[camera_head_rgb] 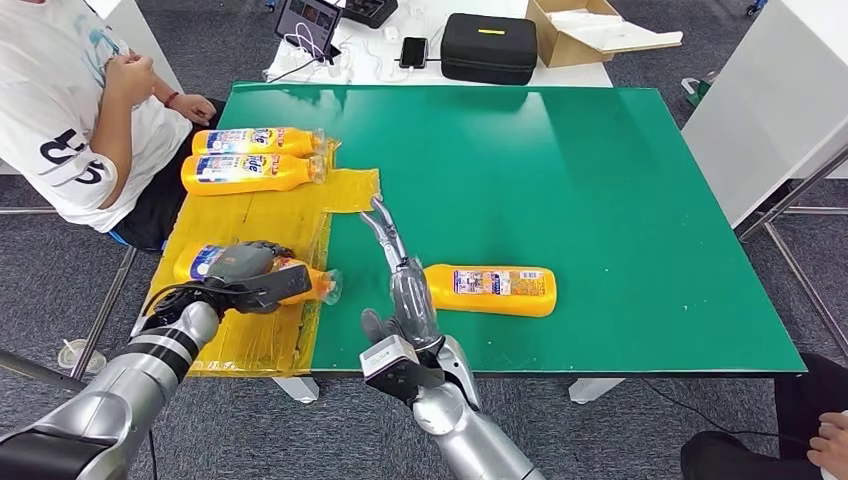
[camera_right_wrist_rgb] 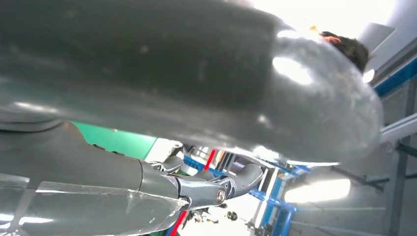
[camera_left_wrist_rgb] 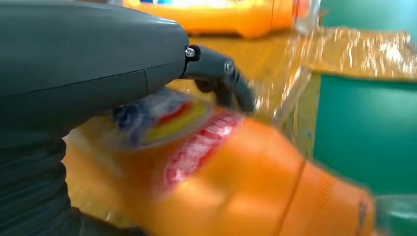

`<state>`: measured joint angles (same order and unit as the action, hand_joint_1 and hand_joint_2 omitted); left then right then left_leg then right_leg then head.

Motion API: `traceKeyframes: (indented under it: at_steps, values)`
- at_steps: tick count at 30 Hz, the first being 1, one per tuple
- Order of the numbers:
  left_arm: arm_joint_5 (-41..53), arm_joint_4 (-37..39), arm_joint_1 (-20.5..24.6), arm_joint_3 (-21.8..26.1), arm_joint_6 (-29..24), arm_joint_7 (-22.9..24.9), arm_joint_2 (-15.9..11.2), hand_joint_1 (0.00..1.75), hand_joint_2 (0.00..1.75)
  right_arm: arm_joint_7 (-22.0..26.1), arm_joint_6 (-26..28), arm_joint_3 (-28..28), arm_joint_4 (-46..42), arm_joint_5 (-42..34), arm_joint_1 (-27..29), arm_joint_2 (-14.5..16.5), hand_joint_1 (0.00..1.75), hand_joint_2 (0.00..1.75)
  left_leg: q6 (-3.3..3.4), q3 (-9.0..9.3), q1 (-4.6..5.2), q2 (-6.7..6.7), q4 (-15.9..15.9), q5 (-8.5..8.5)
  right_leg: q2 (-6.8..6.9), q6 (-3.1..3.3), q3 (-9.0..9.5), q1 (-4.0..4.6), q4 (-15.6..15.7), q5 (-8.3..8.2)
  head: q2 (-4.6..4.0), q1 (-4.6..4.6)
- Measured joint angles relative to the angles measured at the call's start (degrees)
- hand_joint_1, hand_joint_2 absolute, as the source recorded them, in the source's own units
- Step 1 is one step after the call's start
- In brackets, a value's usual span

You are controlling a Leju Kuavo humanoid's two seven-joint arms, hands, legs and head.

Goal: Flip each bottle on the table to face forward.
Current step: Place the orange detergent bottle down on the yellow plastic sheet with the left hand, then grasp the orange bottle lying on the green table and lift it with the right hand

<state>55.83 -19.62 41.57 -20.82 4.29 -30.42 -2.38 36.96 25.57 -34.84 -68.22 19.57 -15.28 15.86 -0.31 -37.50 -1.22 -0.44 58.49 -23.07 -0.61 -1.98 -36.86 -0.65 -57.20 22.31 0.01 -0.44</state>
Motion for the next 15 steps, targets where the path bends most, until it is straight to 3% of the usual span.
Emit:
traceKeyframes:
  at_steps: [2,15]
  values:
    - [0.3,0.2,-0.3,0.0,0.1,-0.1,0.0,0.00,0.00,0.0,-0.4,-0.1,0.5,-0.3,-0.1,0.0,0.00,0.00,0.00,0.00,0.00,-0.01,0.0,0.00,0.00,0.00,0.00,0.00,0.0,0.00,-0.01,0.01]
    - [-1.4,0.5,-0.6,-0.2,4.1,-2.4,0.0,0.00,0.00,0.1,-2.2,0.0,3.1,-1.5,-0.4,0.2,0.00,0.00,-0.01,0.03,0.00,-0.03,0.0,0.01,0.01,0.00,0.07,-0.01,0.0,0.00,-0.01,0.01]
